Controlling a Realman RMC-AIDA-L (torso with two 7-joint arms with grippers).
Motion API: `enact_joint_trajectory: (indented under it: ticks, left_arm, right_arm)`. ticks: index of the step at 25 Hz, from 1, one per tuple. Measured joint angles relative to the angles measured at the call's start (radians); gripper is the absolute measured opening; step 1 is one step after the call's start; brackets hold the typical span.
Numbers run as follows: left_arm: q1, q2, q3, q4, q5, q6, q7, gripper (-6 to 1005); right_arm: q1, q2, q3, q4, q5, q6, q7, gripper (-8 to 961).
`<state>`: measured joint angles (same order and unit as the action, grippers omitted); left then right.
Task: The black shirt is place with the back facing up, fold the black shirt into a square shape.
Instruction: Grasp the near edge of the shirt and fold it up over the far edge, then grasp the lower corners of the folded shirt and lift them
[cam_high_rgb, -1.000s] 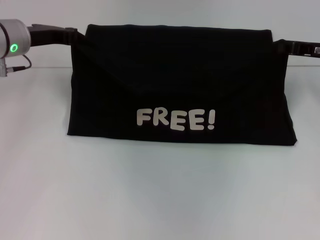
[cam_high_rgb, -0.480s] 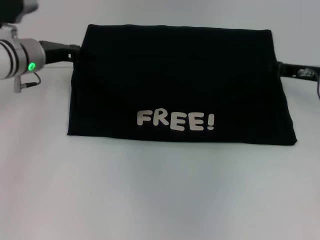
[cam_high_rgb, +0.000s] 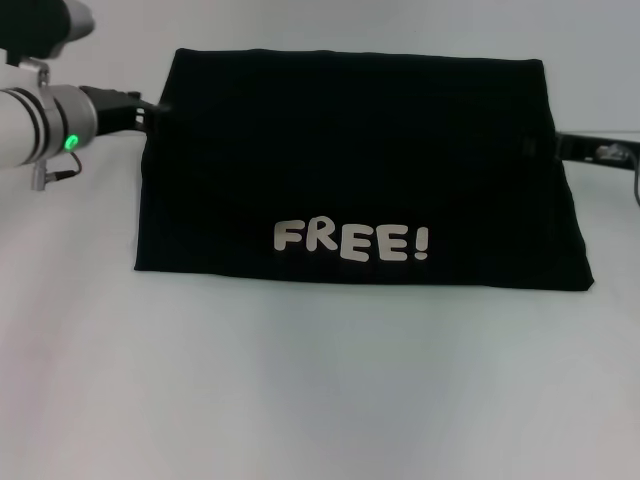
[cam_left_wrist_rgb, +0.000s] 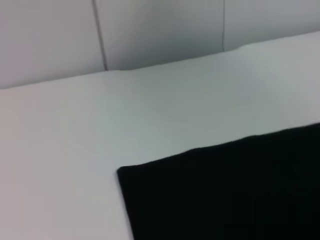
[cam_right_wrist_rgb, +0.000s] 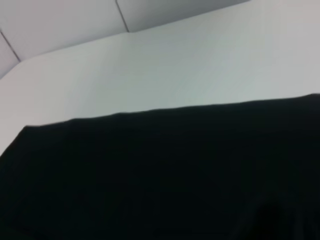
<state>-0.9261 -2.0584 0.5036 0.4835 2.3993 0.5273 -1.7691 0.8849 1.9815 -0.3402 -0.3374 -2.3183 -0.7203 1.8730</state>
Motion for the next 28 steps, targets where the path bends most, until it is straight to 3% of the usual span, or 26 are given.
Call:
enact_joint_trajectory:
  ticks: [4, 8, 14, 17, 24, 28]
  left_arm:
    - [0.042, -0.014, 0.006, 0.093, -0.002, 0.069, -0.091, 299]
    - [0.111, -0.035, 0.008, 0.232, -0.064, 0.282, -0.127, 487]
    - [0.225, -0.035, 0.009, 0.333, -0.22, 0.604, -0.085, 733]
    - [0.282, -0.032, 0.007, 0.362, -0.273, 0.705, -0.063, 925]
    - [0.375, -0.053, 0.004, 0.408, -0.279, 0.794, 0.01, 924]
    - [0.399, -0.064, 0.009, 0.408, -0.265, 0.793, 0.044, 924]
  right_arm:
    - [-0.019, 0.022, -0.008, -0.054, 0.065, -0.044, -0.017, 469]
    - [-0.025, 0.038, -0.01, -0.084, 0.083, -0.076, -0.038, 559]
    - [-0.046, 0.04, -0.01, -0.095, 0.162, -0.169, -0.094, 659]
    - [-0.066, 0.038, -0.01, -0.107, 0.223, -0.218, -0.114, 687]
    - [-0.07, 0.037, -0.01, -0.112, 0.245, -0.238, -0.15, 697]
    - [-0.078, 0.032, -0.017, -0.118, 0.245, -0.282, -0.166, 771]
